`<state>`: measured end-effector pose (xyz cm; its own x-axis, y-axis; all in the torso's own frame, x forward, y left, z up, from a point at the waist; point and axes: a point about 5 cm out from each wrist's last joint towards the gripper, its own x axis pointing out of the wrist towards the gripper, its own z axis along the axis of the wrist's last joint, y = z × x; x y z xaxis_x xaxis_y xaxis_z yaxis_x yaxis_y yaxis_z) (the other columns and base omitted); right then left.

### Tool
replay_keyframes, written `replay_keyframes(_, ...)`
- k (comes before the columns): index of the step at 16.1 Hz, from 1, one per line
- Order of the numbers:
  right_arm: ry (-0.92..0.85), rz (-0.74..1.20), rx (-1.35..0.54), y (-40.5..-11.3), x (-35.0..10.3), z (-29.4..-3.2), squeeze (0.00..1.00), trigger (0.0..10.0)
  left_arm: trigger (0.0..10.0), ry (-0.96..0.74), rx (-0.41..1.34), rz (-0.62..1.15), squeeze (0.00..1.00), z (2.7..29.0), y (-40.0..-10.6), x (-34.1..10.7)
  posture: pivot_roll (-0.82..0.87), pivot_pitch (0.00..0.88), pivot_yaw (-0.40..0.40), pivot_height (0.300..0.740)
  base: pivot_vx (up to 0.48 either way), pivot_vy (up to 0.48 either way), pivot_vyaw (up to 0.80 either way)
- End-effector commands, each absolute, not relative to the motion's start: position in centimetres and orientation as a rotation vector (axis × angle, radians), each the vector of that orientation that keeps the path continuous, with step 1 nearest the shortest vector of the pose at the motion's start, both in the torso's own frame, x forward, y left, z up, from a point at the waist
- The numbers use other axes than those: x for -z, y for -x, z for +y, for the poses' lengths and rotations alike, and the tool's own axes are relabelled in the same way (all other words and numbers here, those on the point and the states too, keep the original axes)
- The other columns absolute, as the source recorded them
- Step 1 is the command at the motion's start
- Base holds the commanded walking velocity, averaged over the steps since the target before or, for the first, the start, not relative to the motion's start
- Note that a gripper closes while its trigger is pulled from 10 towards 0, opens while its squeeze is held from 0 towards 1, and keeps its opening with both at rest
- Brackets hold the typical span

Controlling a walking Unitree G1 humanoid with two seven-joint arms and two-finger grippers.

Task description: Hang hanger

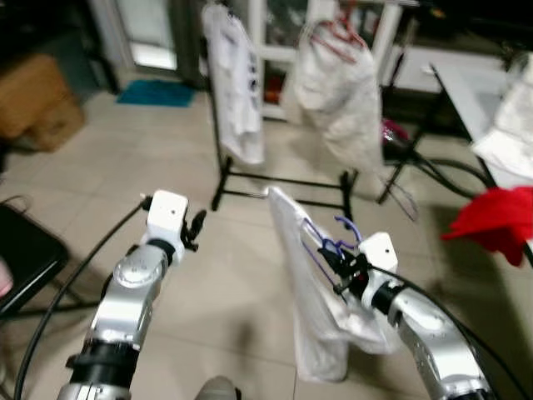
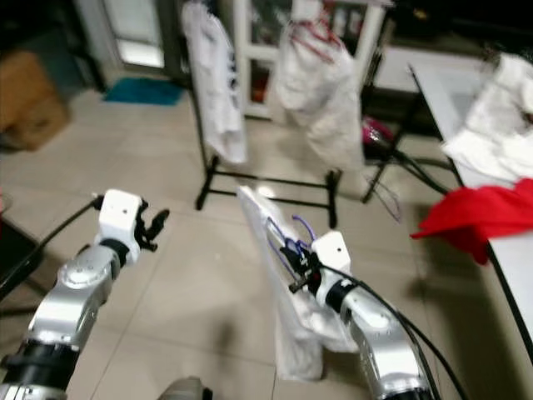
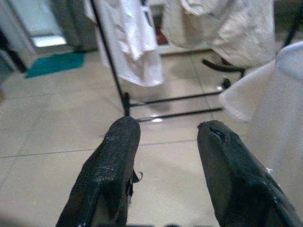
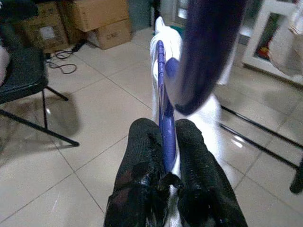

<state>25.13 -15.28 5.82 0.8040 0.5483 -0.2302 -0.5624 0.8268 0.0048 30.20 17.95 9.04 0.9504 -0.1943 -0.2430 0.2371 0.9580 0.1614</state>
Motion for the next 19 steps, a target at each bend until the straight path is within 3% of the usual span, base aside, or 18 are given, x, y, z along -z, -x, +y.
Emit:
replay_keyframes(1, 0.079, 0.196, -0.546, -25.5, -6.5, -16.4, 0.00, 10.0, 10.0, -0.185, 0.261, 0.223, 0.00, 17.0, -30.3, -9.1, 0.11, 0.000, -0.011, 0.740, 0.000, 0.000, 0.00)
replay_keyframes(6, 0.092, 0.142, -0.571, -26.6, -8.6, -16.4, 0.00, 10.0, 10.0, -0.177, 0.393, 0.200, 0.00, 16.6, -31.0, -10.1, 0.10, 0.000, -0.015, 0.740, 0.000, 0.000, 0.00)
replay_keyframes(7, 0.078, 0.126, -0.588, -26.9, -9.3, -16.1, 0.00, 10.0, 10.0, -0.143, 0.501, 0.192, 0.43, 15.8, -31.2, -10.6, 0.10, 0.000, -0.015, 0.740, 0.000, 0.000, 0.00)
replay_keyframes(8, 0.057, 0.104, -0.610, -27.4, -10.1, -15.5, 0.00, 10.0, 10.0, -0.090, 0.585, 0.176, 1.00, 14.7, -31.5, -11.5, 0.10, 0.000, -0.023, 0.740, 0.000, 0.000, 0.00)
replay_keyframes(11, 0.072, 0.091, -0.678, -28.3, -11.2, -13.8, 0.00, 10.0, 10.0, -0.119, 0.713, 0.140, 1.00, 12.6, -32.6, -12.8, 0.10, 0.000, -0.029, 0.740, 0.000, 0.000, 0.00)
replay_keyframes(13, 0.071, 0.089, -0.703, -28.6, -11.6, -13.4, 0.00, 10.0, 10.0, -0.156, 0.700, 0.124, 0.98, 12.1, -33.3, -13.1, 0.09, 0.000, -0.025, 0.740, 0.000, 0.000, 0.00)
replay_keyframes(14, 0.052, 0.088, -0.722, -28.8, -12.1, -13.2, 0.00, 10.0, 10.0, -0.174, 0.676, 0.112, 0.00, 11.8, -33.9, -13.4, 0.09, 0.000, -0.021, 0.740, 0.000, 0.000, 0.00)
replay_keyframes(19, 0.027, 0.090, -0.790, -29.5, -12.9, -12.2, 0.00, 10.0, 10.0, -0.192, 0.669, 0.100, 0.00, 10.6, -34.8, -13.6, 0.08, 0.000, -0.014, 0.740, 0.000, 0.000, 0.00)
